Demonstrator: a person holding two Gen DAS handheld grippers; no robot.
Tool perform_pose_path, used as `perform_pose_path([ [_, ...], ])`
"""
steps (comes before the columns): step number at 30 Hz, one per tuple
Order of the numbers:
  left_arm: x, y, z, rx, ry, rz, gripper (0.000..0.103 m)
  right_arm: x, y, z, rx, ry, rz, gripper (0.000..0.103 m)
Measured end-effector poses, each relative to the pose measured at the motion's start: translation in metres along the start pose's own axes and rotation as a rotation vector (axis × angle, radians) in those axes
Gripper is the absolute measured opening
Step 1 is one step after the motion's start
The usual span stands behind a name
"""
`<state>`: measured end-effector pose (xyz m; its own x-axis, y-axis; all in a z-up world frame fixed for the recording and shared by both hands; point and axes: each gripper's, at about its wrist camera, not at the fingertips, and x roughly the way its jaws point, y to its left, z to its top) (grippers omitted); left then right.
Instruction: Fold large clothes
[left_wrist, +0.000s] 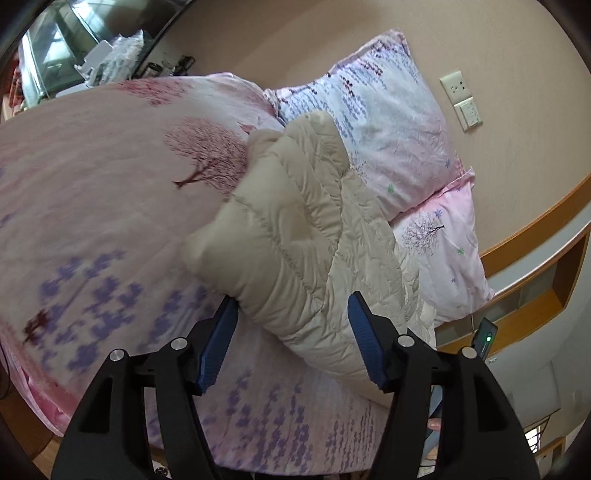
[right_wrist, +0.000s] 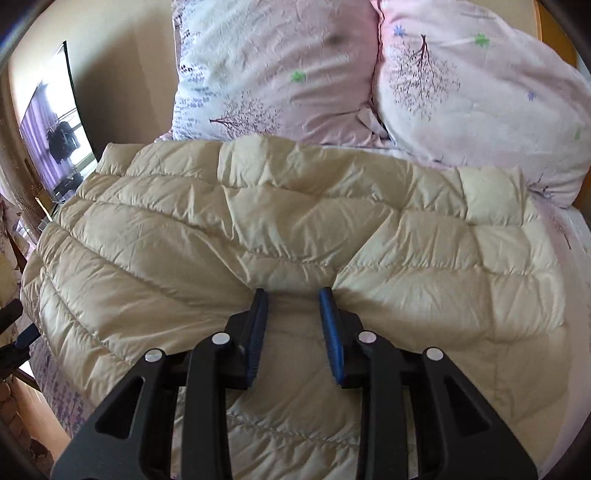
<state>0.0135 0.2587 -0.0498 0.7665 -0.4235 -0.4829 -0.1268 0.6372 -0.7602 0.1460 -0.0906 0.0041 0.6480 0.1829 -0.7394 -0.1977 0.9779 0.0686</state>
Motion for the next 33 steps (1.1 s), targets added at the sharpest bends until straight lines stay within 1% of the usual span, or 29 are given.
perform_pose_path([
  [4,0.009,-0.002,0.008,-0.019,-0.015,0.011,0.064,0.003,0.001,-0.002,0.001,0.012,-0.001,0.032],
  [8,0.016,-0.001,0.016,-0.059,-0.043,0.015,0.064,0.008,0.0,-0.002,-0.007,0.023,0.0,0.032],
  [10,0.021,-0.003,0.02,-0.061,-0.061,0.022,0.063,0.011,0.001,-0.001,-0.01,0.033,0.001,0.032],
  [12,0.025,-0.007,0.022,-0.045,-0.072,0.034,0.055,0.013,0.001,-0.001,-0.016,0.042,-0.002,0.032],
  [14,0.027,-0.015,0.025,-0.011,-0.092,0.046,0.037,0.016,0.004,-0.002,-0.034,0.046,-0.018,0.032],
  [16,0.026,-0.023,0.027,0.016,-0.112,0.028,0.027,0.018,0.006,-0.002,-0.045,0.047,-0.029,0.032],
  [19,0.02,-0.039,0.029,0.071,-0.15,-0.011,0.019,0.021,0.009,-0.003,-0.057,0.047,-0.047,0.032],
  [21,0.017,-0.052,0.027,0.127,-0.171,-0.041,0.018,0.022,0.012,-0.003,-0.067,0.043,-0.062,0.032],
  [23,0.018,-0.06,0.026,0.153,-0.174,-0.042,0.018,0.022,0.013,-0.004,-0.072,0.039,-0.071,0.032],
  [27,0.022,-0.051,0.027,0.107,-0.154,-0.004,0.018,0.015,0.014,-0.003,-0.046,0.016,-0.092,0.032],
  [30,0.023,-0.04,0.027,0.075,-0.135,0.032,0.021,0.009,0.02,-0.001,-0.05,-0.009,-0.093,0.032],
  [31,0.024,-0.035,0.027,0.066,-0.125,0.04,0.03,0.01,0.022,-0.001,-0.056,-0.008,-0.095,0.032],
  [32,0.025,-0.031,0.027,0.051,-0.113,0.051,0.044,0.011,0.023,0.0,-0.06,-0.006,-0.099,0.032],
  [33,0.027,-0.028,0.027,0.037,-0.102,0.056,0.051,0.013,0.024,0.001,-0.067,-0.003,-0.102,0.033],
])
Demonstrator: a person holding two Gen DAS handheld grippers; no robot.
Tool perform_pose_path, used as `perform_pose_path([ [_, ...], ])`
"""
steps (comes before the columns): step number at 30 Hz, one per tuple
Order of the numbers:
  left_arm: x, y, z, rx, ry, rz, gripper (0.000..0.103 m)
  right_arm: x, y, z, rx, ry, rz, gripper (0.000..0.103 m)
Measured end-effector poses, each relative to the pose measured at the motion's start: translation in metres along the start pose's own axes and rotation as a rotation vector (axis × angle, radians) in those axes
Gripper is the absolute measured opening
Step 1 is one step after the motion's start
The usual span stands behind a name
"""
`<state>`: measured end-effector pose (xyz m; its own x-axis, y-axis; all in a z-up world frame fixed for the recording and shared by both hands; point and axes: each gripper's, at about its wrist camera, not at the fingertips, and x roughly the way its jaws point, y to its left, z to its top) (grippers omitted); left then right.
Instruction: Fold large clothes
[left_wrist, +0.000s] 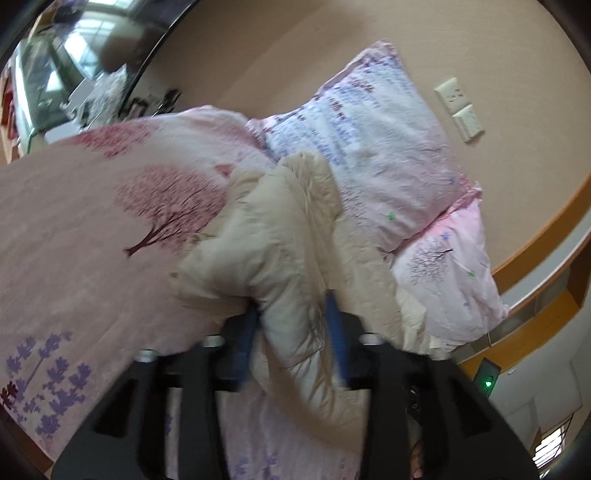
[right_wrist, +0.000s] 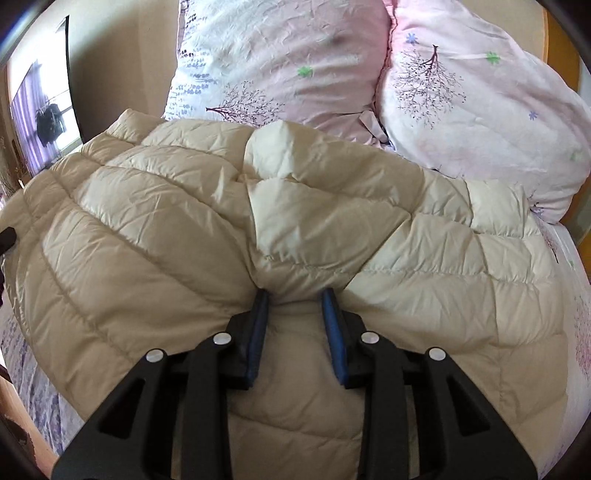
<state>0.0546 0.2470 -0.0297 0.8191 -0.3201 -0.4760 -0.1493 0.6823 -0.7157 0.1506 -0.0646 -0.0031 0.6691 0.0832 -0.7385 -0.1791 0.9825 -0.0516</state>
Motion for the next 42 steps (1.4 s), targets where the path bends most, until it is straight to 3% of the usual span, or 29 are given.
perform_pose_path([
  [1,0.002,0.002,0.0,-0.01,0.009,0.003,0.056,0.001,0.001,0.001,-0.005,0.003,-0.003,0.033],
  [7,0.02,0.004,0.002,-0.036,0.03,0.031,0.057,0.004,0.004,-0.002,-0.027,0.005,-0.021,0.033],
  [10,0.022,-0.001,0.006,-0.03,0.01,0.01,0.03,0.005,0.005,-0.005,-0.023,0.001,-0.022,0.033],
  [11,0.02,-0.006,0.007,-0.017,-0.001,-0.005,0.026,0.005,0.004,-0.006,-0.021,0.001,-0.022,0.033],
  [14,0.008,-0.032,0.008,0.073,-0.047,-0.059,0.018,0.007,0.003,-0.007,-0.012,-0.002,-0.014,0.033],
  [21,-0.01,-0.094,-0.001,0.249,-0.084,-0.253,0.016,0.011,0.002,-0.009,-0.001,-0.017,-0.005,0.033],
  [27,0.001,-0.133,-0.02,0.295,-0.011,-0.467,0.016,0.015,-0.002,-0.011,0.028,-0.014,0.036,0.033],
  [31,0.018,-0.154,-0.04,0.302,0.078,-0.586,0.016,0.016,-0.013,-0.009,0.069,-0.003,0.103,0.033],
  [37,0.048,-0.172,-0.068,0.31,0.178,-0.609,0.016,-0.001,-0.057,-0.01,0.19,0.019,0.27,0.034],
  [39,0.055,-0.178,-0.074,0.33,0.194,-0.611,0.016,-0.017,-0.072,-0.014,0.191,-0.003,0.239,0.038],
  [42,0.063,-0.189,-0.084,0.379,0.209,-0.61,0.016,-0.047,-0.099,-0.029,0.171,-0.036,0.109,0.049],
])
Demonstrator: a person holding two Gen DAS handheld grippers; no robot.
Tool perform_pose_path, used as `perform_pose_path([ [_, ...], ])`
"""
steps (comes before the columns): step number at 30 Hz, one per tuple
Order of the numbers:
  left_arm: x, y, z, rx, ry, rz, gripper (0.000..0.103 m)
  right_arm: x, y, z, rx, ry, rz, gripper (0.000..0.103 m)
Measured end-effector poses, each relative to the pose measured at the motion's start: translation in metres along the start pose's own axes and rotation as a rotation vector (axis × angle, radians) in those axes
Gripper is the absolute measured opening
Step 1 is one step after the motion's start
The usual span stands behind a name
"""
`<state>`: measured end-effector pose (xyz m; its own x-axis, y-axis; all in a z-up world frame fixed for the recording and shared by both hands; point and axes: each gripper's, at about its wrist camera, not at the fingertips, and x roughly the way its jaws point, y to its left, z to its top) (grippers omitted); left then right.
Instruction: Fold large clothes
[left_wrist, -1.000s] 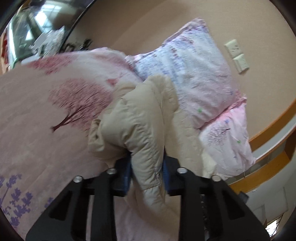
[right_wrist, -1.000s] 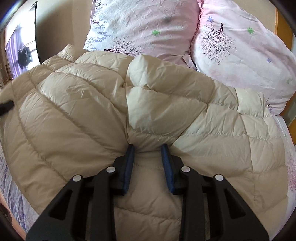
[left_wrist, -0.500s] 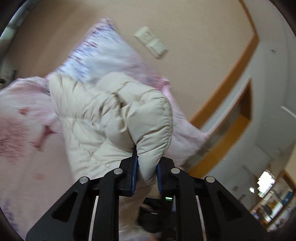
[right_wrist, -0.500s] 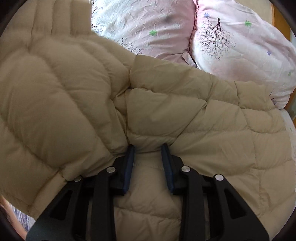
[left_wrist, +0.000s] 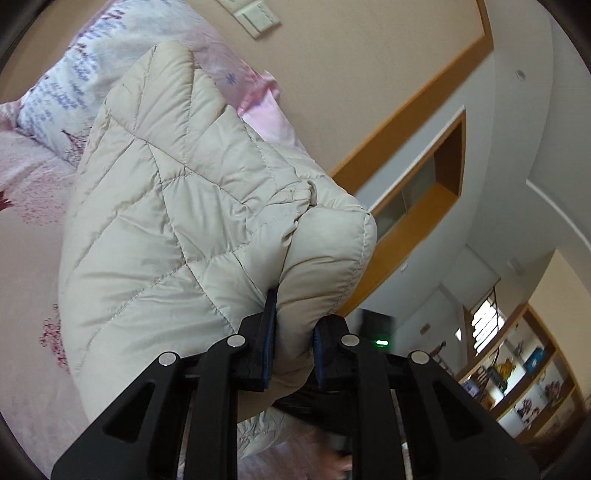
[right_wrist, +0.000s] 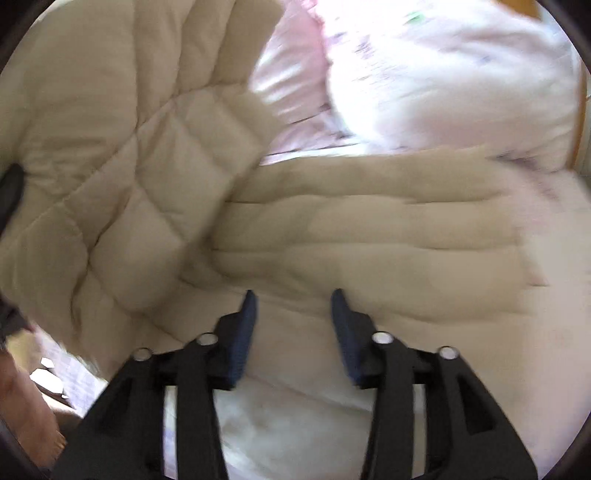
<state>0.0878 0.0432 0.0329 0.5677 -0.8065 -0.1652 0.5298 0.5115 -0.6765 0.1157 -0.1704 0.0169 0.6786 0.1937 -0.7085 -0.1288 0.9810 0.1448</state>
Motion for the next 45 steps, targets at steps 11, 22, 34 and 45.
perform_pose_path([
  [11,0.056,-0.033,-0.04,0.121,0.216,-0.064,0.016,0.026,-0.065,-0.007,0.055,0.079,-0.088,0.049],
  [22,0.1,-0.015,-0.068,0.107,0.377,0.01,0.016,-0.004,-0.137,-0.003,0.174,0.045,0.057,0.042],
  [34,0.12,-0.039,-0.089,0.282,0.475,0.118,0.016,-0.061,-0.164,0.038,0.329,-0.124,0.352,0.055],
  [45,0.126,-0.06,-0.087,0.371,0.523,0.177,0.017,-0.024,-0.141,0.047,0.33,-0.013,0.349,0.011],
])
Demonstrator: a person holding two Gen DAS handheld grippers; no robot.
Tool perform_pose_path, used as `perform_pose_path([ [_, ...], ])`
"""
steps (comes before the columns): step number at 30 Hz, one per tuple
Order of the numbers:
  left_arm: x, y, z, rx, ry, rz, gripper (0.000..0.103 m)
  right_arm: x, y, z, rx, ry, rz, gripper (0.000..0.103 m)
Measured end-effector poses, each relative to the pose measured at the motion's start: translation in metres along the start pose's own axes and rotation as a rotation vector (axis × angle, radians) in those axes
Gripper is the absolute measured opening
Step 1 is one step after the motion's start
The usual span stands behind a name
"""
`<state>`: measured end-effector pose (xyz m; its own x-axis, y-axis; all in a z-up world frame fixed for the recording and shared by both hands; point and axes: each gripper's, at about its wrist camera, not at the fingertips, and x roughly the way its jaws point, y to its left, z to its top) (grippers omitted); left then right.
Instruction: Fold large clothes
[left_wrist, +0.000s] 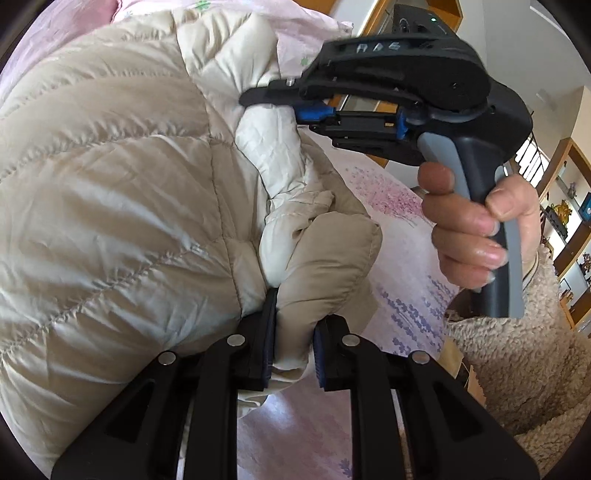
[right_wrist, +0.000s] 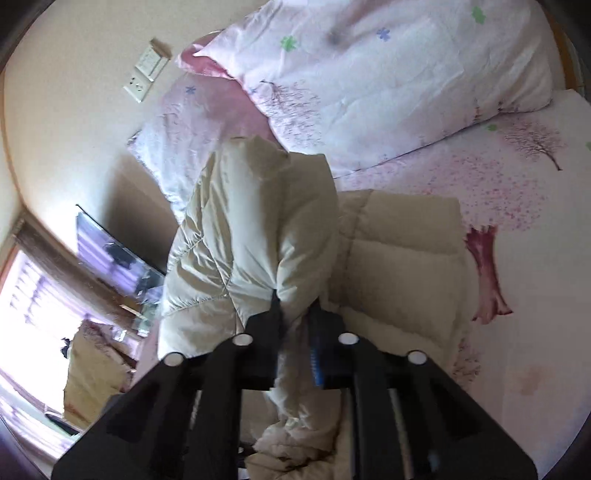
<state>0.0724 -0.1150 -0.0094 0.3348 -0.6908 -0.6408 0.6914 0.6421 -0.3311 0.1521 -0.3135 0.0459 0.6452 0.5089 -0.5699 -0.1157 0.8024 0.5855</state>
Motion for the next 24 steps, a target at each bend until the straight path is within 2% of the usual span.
perform_pose_path([
  [3,-0.014,-0.005,0.009,0.001,0.036,-0.028,0.021,0.002,-0.009,-0.004,0.023,0.012,-0.022,0.011],
  [5,-0.037,-0.006,0.019,0.005,0.044,-0.079,0.034,0.004,-0.015,-0.007,0.033,0.017,-0.033,0.011],
  [6,-0.052,-0.006,0.023,0.013,0.015,-0.095,0.037,0.005,-0.018,-0.008,0.039,0.02,-0.038,0.011],
  [7,-0.067,-0.003,0.028,0.02,-0.022,-0.093,0.045,0.006,-0.021,-0.008,0.049,0.023,-0.035,0.011],
  [8,-0.079,-0.001,0.032,0.023,-0.054,-0.081,0.053,0.006,-0.023,-0.008,0.055,0.025,-0.032,0.011],
  [9,-0.096,0.005,0.039,0.023,-0.107,-0.045,0.055,0.006,-0.024,-0.008,0.06,0.025,-0.031,0.011],
  [11,-0.114,0.017,0.05,0.04,-0.177,0.073,0.055,0.008,-0.024,-0.005,0.062,0.028,-0.034,0.011],
  [13,-0.117,0.03,0.061,0.042,-0.19,0.197,0.055,0.007,-0.022,-0.005,0.06,0.027,-0.036,0.011],
  [14,-0.115,0.038,0.064,0.039,-0.179,0.233,0.055,0.005,-0.02,-0.005,0.06,0.021,-0.036,0.011],
  [16,-0.103,0.05,0.067,0.022,-0.136,0.266,0.055,0.001,-0.02,-0.005,0.066,0.006,-0.039,0.011],
  [19,-0.086,0.06,0.068,0.011,-0.079,0.26,0.054,-0.001,-0.026,-0.006,0.082,-0.005,-0.055,0.011],
  [24,-0.058,0.055,0.066,0.037,-0.04,0.243,0.054,0.003,-0.047,-0.01,0.139,0.024,-0.097,0.011],
])
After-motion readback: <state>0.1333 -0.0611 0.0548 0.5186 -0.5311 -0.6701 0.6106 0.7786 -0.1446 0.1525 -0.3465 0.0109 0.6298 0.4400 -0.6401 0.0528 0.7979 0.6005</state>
